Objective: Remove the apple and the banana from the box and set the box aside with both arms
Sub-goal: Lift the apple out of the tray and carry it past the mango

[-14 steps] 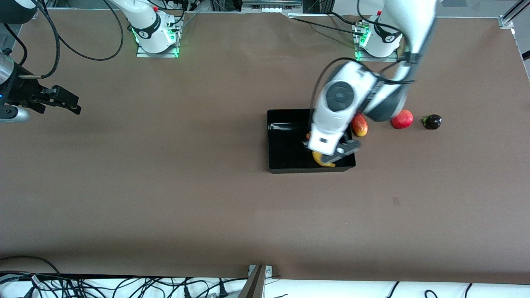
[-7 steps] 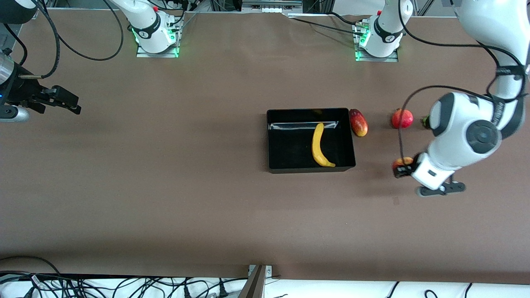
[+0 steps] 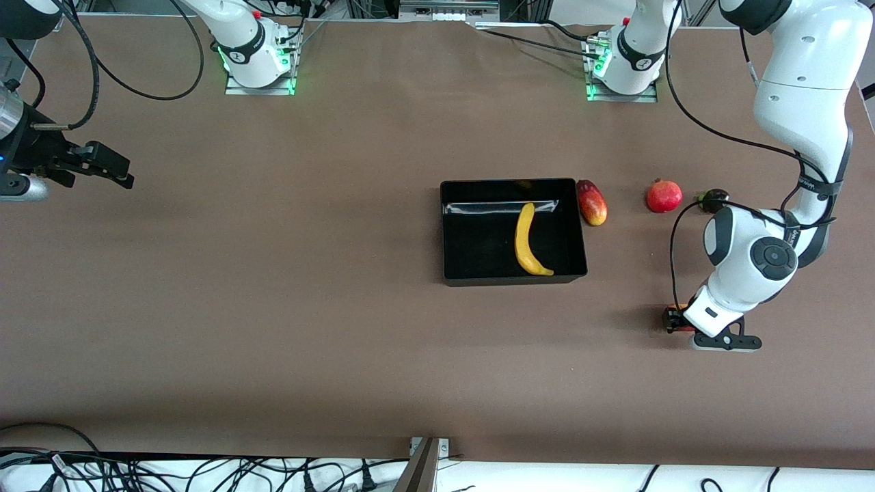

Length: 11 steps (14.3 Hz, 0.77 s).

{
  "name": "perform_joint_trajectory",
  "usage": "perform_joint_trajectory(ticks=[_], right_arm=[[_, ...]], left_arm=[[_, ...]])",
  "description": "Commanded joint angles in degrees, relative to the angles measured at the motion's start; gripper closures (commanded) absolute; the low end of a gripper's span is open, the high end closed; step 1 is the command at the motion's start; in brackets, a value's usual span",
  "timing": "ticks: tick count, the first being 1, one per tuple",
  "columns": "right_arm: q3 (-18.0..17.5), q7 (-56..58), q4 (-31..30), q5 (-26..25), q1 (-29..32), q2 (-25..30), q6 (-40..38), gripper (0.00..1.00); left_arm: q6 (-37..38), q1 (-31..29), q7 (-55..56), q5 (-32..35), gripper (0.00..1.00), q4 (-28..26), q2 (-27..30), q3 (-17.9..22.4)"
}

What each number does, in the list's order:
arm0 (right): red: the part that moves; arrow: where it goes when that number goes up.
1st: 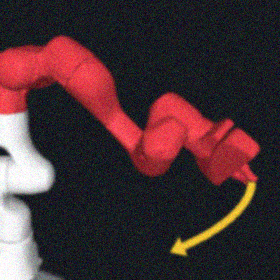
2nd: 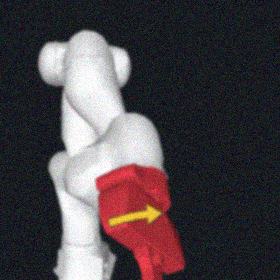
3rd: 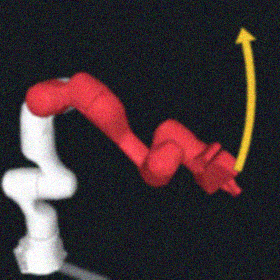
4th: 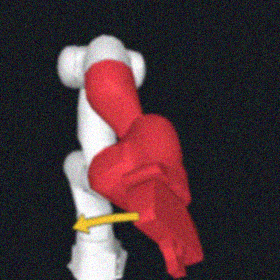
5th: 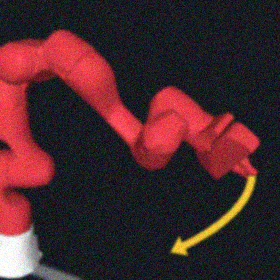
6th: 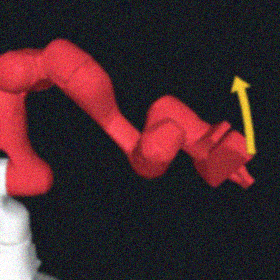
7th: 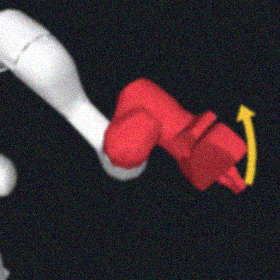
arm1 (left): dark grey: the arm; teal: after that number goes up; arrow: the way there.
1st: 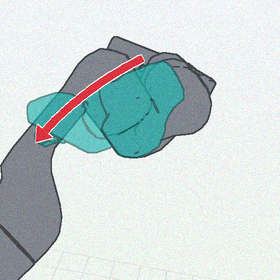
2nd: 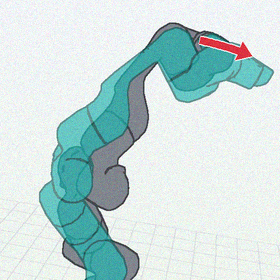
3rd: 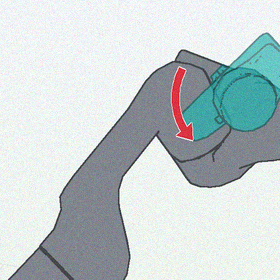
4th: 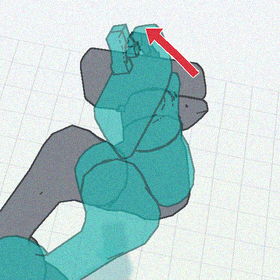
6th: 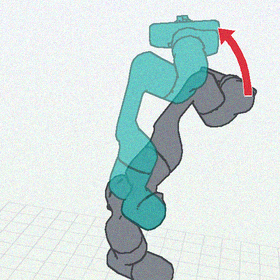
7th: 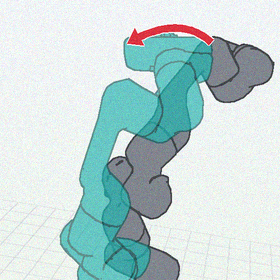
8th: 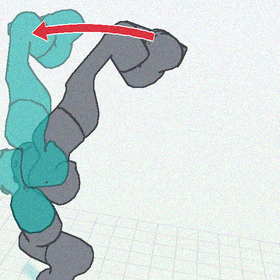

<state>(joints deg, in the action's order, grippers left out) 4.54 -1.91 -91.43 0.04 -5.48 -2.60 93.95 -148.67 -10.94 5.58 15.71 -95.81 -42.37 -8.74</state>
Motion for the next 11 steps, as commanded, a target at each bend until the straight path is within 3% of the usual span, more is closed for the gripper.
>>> perform_joint_trajectory(ticks=[1, 2, 3, 5, 7, 9, 11], right_arm=[[-0.15, -0.11, 0.64, -0.31, 0.04, -0.12, -0.17, 0.0], [-0.15, -0.11, 0.64, -0.31, 0.04, -0.12, -0.17, 0.0], [-0.15, -0.11, 0.55, -0.31, 0.04, -0.12, -0.17, 0.0], [-0.15, -0.11, 0.64, -0.4, 0.04, -0.12, -0.17, 0.0], [-0.15, -0.11, 0.64, -0.31, 0.21, -0.12, -0.17, 0.0], [-0.15, -0.11, 0.55, -0.31, 0.21, -0.12, -0.17, 0.0], [-0.15, -0.11, 0.64, -0.4, 0.12, -0.12, -0.17, 0.0]], left_arm=[[-0.13, 0.57, -0.92, 2.05, 1.0, 0.36, -1.49, 1.27], [-0.04, 0.57, -0.92, 2.13, 0.6, 0.45, -1.4, 1.27], [0.05, 0.57, -0.66, 2.05, 0.01, 0.45, -1.32, 1.27], [3.01, 1.1, -0.21, 1.96, 0.0, 0.97, 0.52, 1.27], [15.27, 3.11, -0.39, 0.39, 0.0, 4.29, 4.64, 1.19], [29.34, 7.49, 0.39, -9.68, 0.0, 12.01, 6.67, 1.62], [34.23, 15.47, 8.7, -18.22, 0.0, 13.02, 10.88, 6.17]])
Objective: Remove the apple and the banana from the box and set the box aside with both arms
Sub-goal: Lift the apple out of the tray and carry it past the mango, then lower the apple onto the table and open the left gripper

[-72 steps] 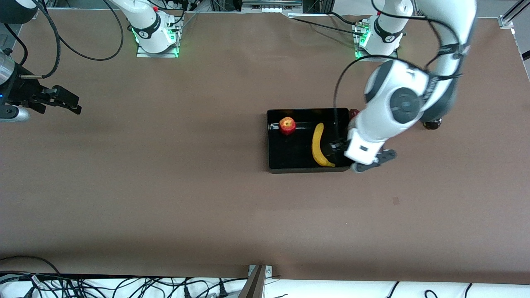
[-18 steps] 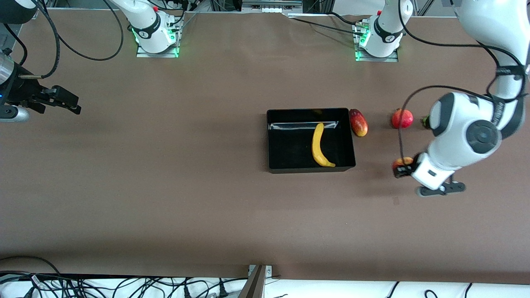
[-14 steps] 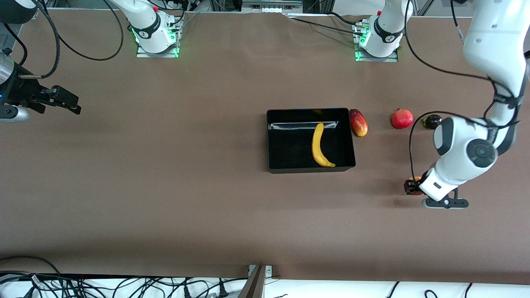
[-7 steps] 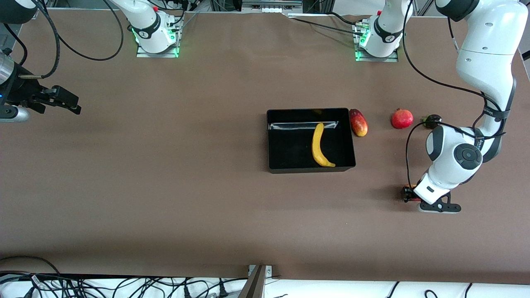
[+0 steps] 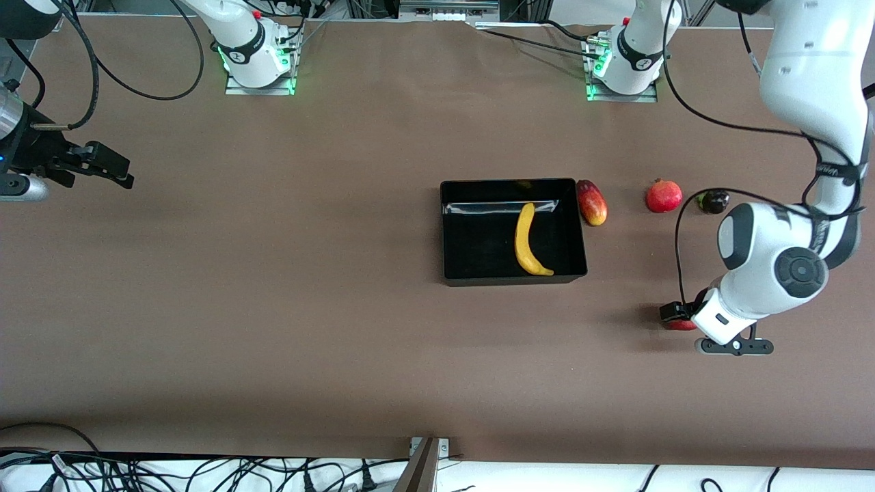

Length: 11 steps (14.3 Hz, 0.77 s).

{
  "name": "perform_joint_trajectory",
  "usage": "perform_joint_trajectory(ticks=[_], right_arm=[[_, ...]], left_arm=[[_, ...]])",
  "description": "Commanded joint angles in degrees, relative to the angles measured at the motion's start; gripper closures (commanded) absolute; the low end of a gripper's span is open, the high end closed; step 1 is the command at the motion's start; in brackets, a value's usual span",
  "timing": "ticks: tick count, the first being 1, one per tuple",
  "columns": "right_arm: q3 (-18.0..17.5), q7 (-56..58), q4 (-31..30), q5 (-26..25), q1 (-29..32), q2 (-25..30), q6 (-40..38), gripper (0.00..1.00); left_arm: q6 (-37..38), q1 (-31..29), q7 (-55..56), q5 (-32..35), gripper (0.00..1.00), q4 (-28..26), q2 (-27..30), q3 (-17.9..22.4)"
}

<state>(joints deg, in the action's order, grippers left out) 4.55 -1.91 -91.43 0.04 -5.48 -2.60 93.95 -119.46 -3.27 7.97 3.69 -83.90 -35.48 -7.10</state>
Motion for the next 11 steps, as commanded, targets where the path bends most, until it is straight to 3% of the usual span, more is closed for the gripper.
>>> perform_joint_trajectory(ticks=[1, 4, 6, 11], right_arm=[[-0.16, -0.11, 0.56, -0.4, 0.12, -0.12, -0.17, 0.0], [-0.15, -0.11, 0.64, -0.4, 0.12, -0.12, -0.17, 0.0], [-0.16, -0.03, 0.64, -0.4, 0.12, -0.12, -0.17, 0.0], [-0.16, -0.03, 0.64, -0.4, 0.2, -0.12, -0.17, 0.0]], left_arm=[[5.64, 12.45, 11.31, -8.67, 0.0, 1.02, 4.63, 6.55], [2.77, 21.62, 25.04, -9.23, 0.0, -1.25, 3.23, 6.84], [-1.54, 25.05, 28.92, -9.05, 0.0, -6.16, 3.49, 6.93], [-13.5, 26.65, 31.31, -5.1, 0.0, -23.29, 8.93, 4.47]])
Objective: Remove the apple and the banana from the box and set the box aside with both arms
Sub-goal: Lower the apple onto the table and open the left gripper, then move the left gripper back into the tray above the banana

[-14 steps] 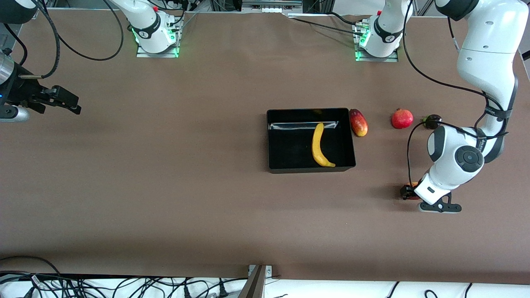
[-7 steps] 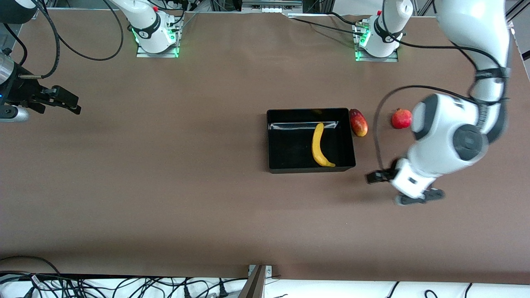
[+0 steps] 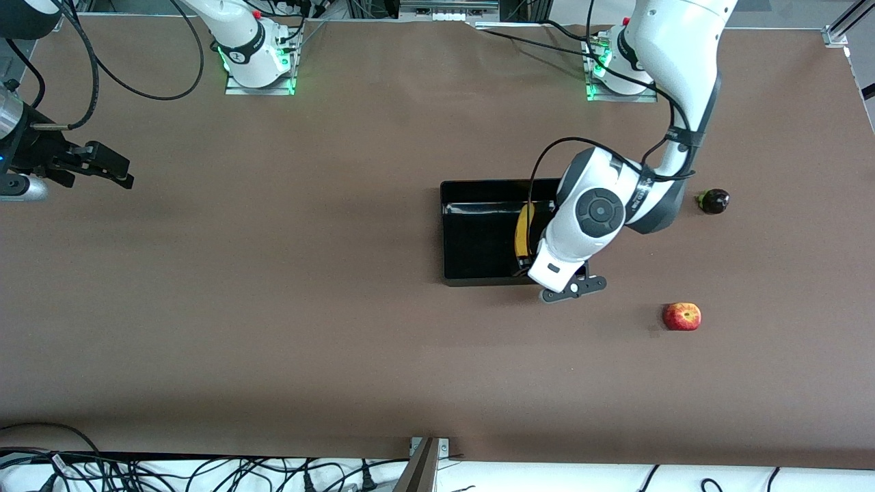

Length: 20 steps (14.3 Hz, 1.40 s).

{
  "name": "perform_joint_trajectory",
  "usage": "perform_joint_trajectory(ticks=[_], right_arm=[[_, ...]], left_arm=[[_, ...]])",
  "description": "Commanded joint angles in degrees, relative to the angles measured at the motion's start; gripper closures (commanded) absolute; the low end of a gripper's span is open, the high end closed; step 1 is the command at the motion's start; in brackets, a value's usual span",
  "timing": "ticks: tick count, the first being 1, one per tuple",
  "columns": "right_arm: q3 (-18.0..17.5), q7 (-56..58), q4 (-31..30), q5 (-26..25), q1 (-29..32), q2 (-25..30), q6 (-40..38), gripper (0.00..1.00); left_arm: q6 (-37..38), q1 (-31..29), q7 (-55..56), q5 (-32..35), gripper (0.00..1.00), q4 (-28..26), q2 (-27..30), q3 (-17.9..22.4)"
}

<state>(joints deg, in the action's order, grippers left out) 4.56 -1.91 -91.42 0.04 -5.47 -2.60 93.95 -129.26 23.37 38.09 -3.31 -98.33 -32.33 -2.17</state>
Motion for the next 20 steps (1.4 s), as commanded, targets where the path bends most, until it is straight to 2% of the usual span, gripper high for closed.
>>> perform_joint_trajectory(ticks=[1, 3, 6, 10, 16, 18, 19, 20], right_arm=[[-0.16, -0.03, 0.63, -0.39, 0.2, -0.12, -0.17, 0.0], [-0.16, -0.03, 0.63, -0.39, 0.2, -0.12, -0.17, 0.0], [-0.16, -0.03, 0.63, -0.39, 0.2, -0.12, -0.17, 0.0], [-0.16, -0.03, 0.54, -0.39, 0.2, -0.12, -0.17, 0.0], [-0.08, -0.03, 0.63, -0.39, 0.11, -0.12, -0.17, 0.0], [-0.16, -0.03, 0.63, -0.39, 0.11, -0.12, -0.17, 0.0], [-0.16, -0.11, 0.63, -0.39, 0.11, -0.12, -0.17, 0.0], [-0.16, -0.11, 0.63, -0.39, 0.11, -0.12, -0.17, 0.0]], left_arm=[[-4.42, 0.1, 1.28, 1.9, 0.0, -10.72, 6.57, -0.64], [-5.47, -0.08, 2.59, 2.08, 0.0, -12.84, 7.19, -2.47], [-10.47, -0.6, 9.69, 7.07, 0.0, -18.02, 8.51, -4.93], [-14.34, -0.61, 13.4, 10.77, 0.0, -20.84, 7.81, -6.26], [-18.39, -1.05, 15.51, 12.44, 0.0, -20.32, 4.21, -6.27], [-20.33, -1.05, 18.14, 15.25, 0.0, -20.32, 3.41, -6.27], [-20.33, -1.31, 18.85, 15.96, 0.16, -20.32, 3.15, -6.35], [-20.33, -1.48, 19.21, 16.14, 0.51, -20.32, 3.15, -6.35]])
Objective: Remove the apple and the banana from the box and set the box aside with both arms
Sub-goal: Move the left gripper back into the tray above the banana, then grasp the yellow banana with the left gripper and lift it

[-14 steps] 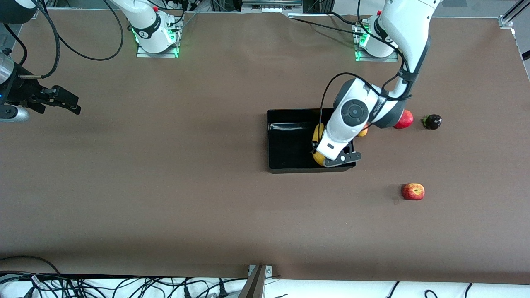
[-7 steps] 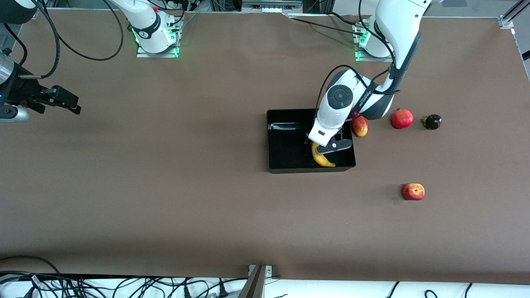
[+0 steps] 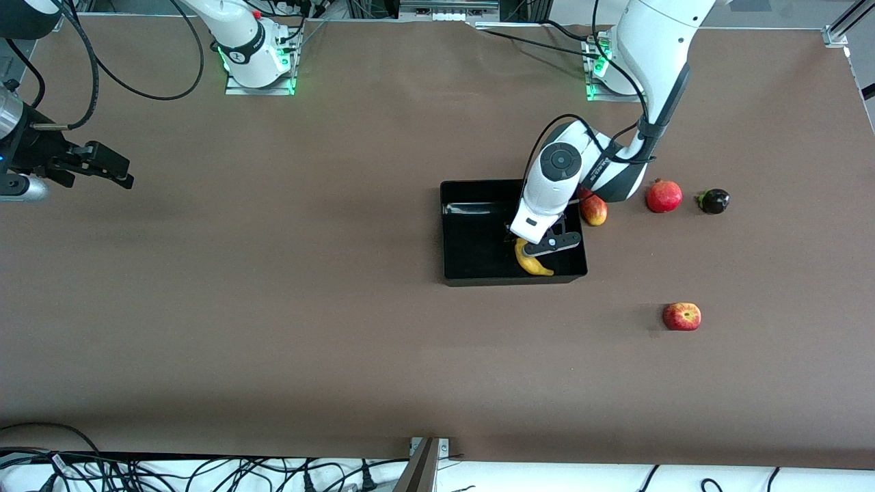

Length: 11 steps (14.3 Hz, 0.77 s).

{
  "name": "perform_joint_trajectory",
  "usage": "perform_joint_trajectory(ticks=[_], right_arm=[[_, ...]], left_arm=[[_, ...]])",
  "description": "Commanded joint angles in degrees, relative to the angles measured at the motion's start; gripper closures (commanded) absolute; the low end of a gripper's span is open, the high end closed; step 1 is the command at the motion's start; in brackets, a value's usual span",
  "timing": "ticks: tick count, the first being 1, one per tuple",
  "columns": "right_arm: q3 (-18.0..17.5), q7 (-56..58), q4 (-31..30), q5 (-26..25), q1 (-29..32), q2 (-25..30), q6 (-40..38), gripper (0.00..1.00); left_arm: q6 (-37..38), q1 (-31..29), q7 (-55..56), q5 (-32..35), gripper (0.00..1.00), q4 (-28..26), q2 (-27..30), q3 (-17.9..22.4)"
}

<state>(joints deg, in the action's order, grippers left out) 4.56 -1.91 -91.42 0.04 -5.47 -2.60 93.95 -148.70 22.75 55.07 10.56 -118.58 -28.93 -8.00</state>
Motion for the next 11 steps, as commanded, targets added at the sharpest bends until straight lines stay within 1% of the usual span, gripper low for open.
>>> perform_joint_trajectory(ticks=[1, 2, 5, 6, 7, 8, 9, 10, 11], right_arm=[[-0.16, -0.03, 0.63, -0.39, 0.11, -0.12, -0.17, 0.0], [-0.16, -0.03, 0.55, -0.39, 0.11, -0.12, -0.17, 0.0], [-0.16, -0.03, 0.63, -0.39, 0.11, -0.12, -0.17, 0.0], [-0.16, -0.03, 0.63, -0.39, 0.11, -0.12, -0.17, 0.0], [-0.16, -0.03, 0.63, -0.39, 0.2, -0.12, -0.17, 0.0], [-0.16, -0.03, 0.63, -0.39, 0.2, -0.12, -0.17, 0.0], [-0.16, -0.03, 0.63, -0.39, 0.2, -0.12, -0.17, 0.0], [-0.16, -0.03, 0.63, -0.39, 0.2, -0.12, -0.17, 0.0], [-0.16, -0.03, 0.63, -0.39, 0.11, -0.12, -0.17, 0.0]], left_arm=[[-0.81, -0.86, 2.32, 2.27, 0.78, 0.02, -0.25, -0.52], [-0.81, -0.95, 2.23, 2.27, 1.0, -0.07, -0.25, -0.52], [0.16, -1.21, 1.88, 2.27, 1.0, 0.28, 0.97, -0.61], [2.77, -1.39, 1.71, 2.18, 1.0, 0.98, 2.2, -0.7], [8.1, -1.56, 1.36, 1.75, 1.0, 3.07, 3.34, -0.79], [13.81, -4.26, 0.83, 1.4, 1.0, 5.7, 4.22, -3.14], [19.7, -8.73, -1.0, 1.13, 1.0, 8.17, 5.01, -7.51], [24.55, -10.77, -4.06, -1.13, 1.0, 10.37, 6.24, -8.6], [28.51, -11.67, -8.53, -4.38, 1.0, 12.56, 7.38, -8.61]])
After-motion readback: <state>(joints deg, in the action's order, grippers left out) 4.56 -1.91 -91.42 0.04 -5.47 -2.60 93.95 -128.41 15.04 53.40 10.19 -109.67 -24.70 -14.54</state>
